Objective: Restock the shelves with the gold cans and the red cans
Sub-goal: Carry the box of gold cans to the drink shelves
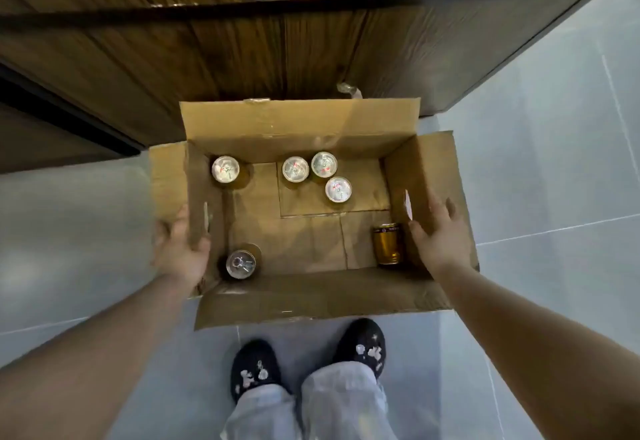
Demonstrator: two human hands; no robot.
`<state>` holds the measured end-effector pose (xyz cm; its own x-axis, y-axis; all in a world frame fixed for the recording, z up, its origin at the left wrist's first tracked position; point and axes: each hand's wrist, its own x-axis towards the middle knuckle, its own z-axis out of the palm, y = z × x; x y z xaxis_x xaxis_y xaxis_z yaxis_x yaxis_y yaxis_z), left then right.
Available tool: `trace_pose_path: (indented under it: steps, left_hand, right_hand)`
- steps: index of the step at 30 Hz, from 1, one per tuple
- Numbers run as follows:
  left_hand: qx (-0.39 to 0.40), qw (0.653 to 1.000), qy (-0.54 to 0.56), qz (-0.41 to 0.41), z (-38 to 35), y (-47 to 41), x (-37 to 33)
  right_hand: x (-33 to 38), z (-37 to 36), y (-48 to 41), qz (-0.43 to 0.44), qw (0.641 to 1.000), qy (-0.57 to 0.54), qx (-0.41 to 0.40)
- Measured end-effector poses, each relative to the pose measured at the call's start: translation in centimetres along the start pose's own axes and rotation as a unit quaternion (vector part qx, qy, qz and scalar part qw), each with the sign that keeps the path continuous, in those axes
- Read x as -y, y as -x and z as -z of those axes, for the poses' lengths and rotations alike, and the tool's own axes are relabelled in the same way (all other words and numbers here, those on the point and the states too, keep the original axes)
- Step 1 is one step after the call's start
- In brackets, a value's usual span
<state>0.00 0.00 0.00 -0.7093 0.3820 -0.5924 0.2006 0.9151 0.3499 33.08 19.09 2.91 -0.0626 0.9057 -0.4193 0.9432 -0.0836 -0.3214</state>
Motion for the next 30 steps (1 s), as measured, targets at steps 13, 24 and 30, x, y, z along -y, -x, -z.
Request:
trace_pose_path:
  steps: [13,24,30]
  left_hand:
    - [-0.085,0.992,0.056,-0.073,-2.5,-4.2,1.3]
    - [-0.085,0.985,0.011,-0.151,-2.3,-4.4,3.1]
    - [-0.105,0.989,0.016,-0.106,0.6,-0.4,6.0]
  right_hand:
    - [-2.4,-3.6,-6.1,-0.037,0.998,0.046,-0.03]
    - [-4.0,-4.7,-5.3,0.002,0.986,-0.166,0.015]
    - [-1.7,-3.5,-2.2,0.016,0.984,-0.17,0.051]
